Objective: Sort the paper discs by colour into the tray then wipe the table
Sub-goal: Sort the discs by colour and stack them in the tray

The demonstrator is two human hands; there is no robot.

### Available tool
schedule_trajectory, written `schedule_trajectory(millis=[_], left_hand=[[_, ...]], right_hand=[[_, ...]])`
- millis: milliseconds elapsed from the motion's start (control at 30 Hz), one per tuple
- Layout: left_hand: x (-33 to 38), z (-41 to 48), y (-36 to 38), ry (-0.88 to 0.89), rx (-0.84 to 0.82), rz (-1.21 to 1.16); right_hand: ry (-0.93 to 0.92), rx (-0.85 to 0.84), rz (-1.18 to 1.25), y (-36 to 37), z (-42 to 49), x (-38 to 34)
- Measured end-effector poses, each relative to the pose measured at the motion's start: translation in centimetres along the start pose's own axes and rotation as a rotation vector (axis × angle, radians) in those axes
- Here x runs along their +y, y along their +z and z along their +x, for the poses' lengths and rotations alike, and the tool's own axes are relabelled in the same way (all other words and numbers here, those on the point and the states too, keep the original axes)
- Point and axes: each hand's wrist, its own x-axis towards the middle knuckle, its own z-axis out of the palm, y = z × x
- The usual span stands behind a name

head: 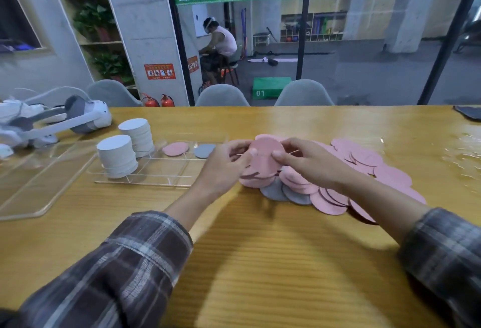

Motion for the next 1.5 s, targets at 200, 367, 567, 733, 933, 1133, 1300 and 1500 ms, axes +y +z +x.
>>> schedule_trajectory(millis=[200,367,567,733,933,1133,1300,1500], left_hand=[[-0.7,1.7,-7.6,-0.08,0.062,0.116],[-1.8,4.0,-12.7,-0.182,0.171,0.269],[-4.2,5.9,-15.7,-0.244,0.256,0.371],[-6.0,7.6,-16.3,-0.291,0.283,0.491],[-7.6,8.8,-16.2,-0.37,0.231,0.612],[-8.2,9.4,-16.3,-0.393,0.228,0.694],[-8.6,9.7,-16.1,-0.408,0.216,0.747],[-7.8,9.0,-15.3,-0.361,0.295,0.751]], right_hand=[[-0.016,-0.102,0.068,4.0,5.9,-4.7],[-0.012,-0.128,0.14,7.7,11.2,-7.5],[0.016,-0.164,0.156,11.6,16.6,-9.0],[0.059,-0.235,0.113,13.7,20.1,-9.0],[0.092,-0.325,0.043,14.9,22.4,-8.5],[0.021,-0.339,-0.064,15.9,23.7,-8.0],[-0.091,-0.276,-0.231,16.2,23.6,-7.7],[-0.102,-0.193,-0.231,16.3,22.7,-7.3]])
